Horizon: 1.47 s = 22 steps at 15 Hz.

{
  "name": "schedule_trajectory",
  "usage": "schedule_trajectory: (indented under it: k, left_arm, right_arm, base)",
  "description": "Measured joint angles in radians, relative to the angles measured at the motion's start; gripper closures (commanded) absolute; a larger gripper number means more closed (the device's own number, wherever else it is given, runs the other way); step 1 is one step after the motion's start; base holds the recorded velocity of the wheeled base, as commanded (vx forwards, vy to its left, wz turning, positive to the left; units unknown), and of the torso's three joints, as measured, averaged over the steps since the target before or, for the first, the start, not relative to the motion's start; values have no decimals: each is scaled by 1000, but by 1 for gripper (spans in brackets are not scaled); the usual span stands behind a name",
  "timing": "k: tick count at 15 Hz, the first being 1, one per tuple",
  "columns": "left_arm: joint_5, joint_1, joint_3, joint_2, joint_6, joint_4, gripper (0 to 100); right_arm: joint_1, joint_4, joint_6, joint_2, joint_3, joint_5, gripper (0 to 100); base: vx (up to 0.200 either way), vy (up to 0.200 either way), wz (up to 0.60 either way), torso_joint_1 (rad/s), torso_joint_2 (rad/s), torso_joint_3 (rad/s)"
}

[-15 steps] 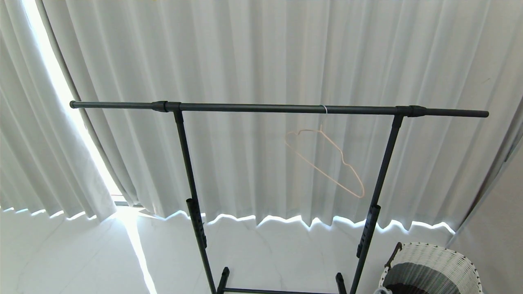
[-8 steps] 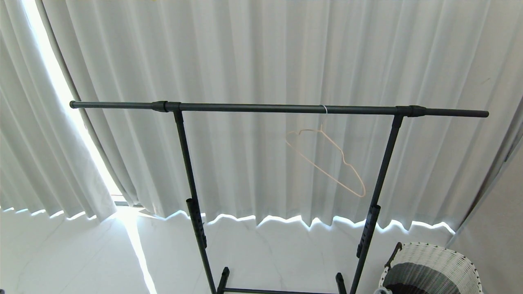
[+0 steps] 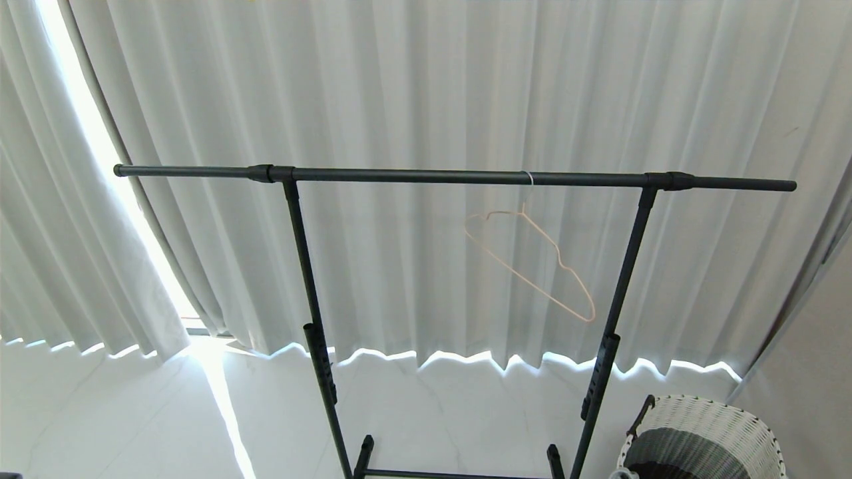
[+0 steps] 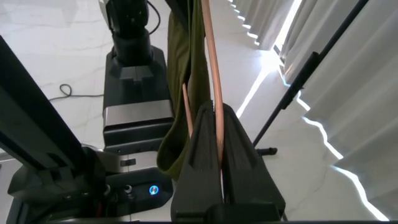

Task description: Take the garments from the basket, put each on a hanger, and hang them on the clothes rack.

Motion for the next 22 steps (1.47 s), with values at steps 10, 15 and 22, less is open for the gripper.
schedule_trajectory:
  k: [10,15,22]
  left_arm:
    - [332,6,57,-6,5,-1,100]
    - [530,90,-5,11,-15,-1,100]
    - [618,143,-237,99,-181,-2,100]
  right_arm:
    - [-170,-1,0,3,3,-1,0]
    - [-229,1,18,66,-2,-4,0]
    - [-367,1,85,310,-211,-1,0]
  base:
    - [0,0,0,0,0,0]
    - [0,0,0,0,0,0]
    - [0,0,0,0,0,0]
